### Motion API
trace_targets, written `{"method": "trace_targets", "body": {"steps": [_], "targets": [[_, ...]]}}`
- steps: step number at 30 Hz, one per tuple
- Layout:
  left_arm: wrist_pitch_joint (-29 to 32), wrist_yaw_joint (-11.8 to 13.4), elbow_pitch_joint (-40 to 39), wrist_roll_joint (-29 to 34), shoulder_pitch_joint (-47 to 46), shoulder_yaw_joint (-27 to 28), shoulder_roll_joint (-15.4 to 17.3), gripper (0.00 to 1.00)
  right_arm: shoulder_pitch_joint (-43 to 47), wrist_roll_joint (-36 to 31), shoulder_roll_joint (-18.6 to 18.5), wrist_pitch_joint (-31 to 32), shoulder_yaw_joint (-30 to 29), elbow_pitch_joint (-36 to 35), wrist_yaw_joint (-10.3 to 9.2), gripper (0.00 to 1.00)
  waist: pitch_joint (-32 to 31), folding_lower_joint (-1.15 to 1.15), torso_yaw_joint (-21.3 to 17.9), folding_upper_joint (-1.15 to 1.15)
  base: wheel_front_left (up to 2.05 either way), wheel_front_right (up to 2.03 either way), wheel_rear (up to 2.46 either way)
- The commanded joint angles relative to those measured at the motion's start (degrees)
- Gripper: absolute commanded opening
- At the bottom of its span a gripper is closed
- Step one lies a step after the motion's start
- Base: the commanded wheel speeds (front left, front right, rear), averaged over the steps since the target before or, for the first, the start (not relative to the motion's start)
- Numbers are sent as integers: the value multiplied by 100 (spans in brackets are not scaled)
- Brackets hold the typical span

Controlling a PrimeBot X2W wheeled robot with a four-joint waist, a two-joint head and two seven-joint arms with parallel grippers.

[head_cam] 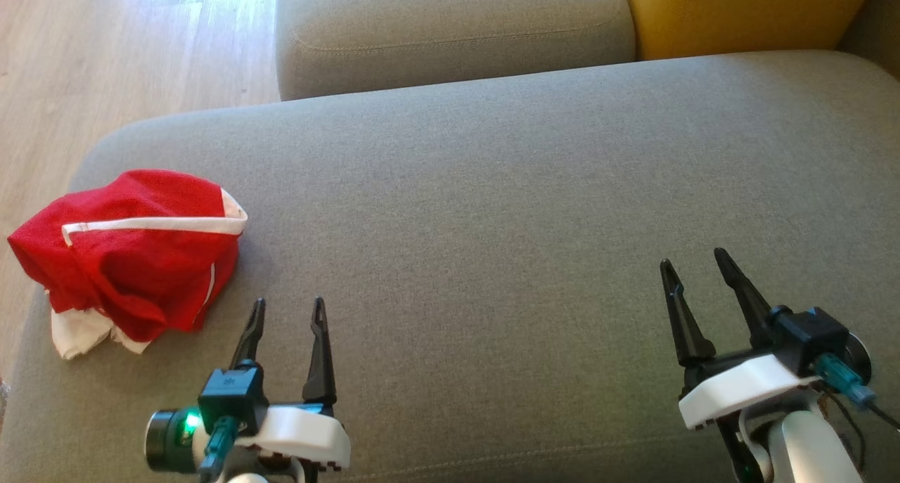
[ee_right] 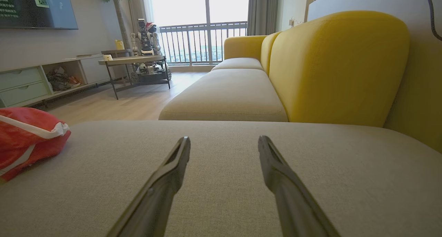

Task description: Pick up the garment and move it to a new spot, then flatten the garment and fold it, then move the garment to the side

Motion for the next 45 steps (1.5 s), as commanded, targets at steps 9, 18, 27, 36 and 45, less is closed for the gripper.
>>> {"method": "trace_targets", "body": {"steps": [9, 18, 27, 36, 45], "targets": [[-71, -227, 112, 9, -202, 394, -149, 100, -375, -91, -67, -58, 196, -12, -1, 100, -7, 0, 4, 0, 0, 0, 0], [-71, -333, 186, 97, -199, 499, -216, 100, -379, -71, -67, -58, 211, 48, -1, 100, 2, 0, -3, 0, 0, 0, 0], [-71, -397, 203, 177, -246, 521, -244, 100, -352, -42, -66, -58, 210, 13, -1, 100, 29, 0, 143, 0, 0, 0, 0], [-71, -460, 116, 216, -198, 636, -253, 100, -236, 156, -66, -58, 435, -41, -1, 100, -34, 0, 888, 0, 0, 0, 0], [-71, -554, 31, 316, -44, 776, -238, 100, -117, 305, -66, -58, 596, -90, -1, 100, -132, 0, 1666, 0, 0, 0, 0]]}}
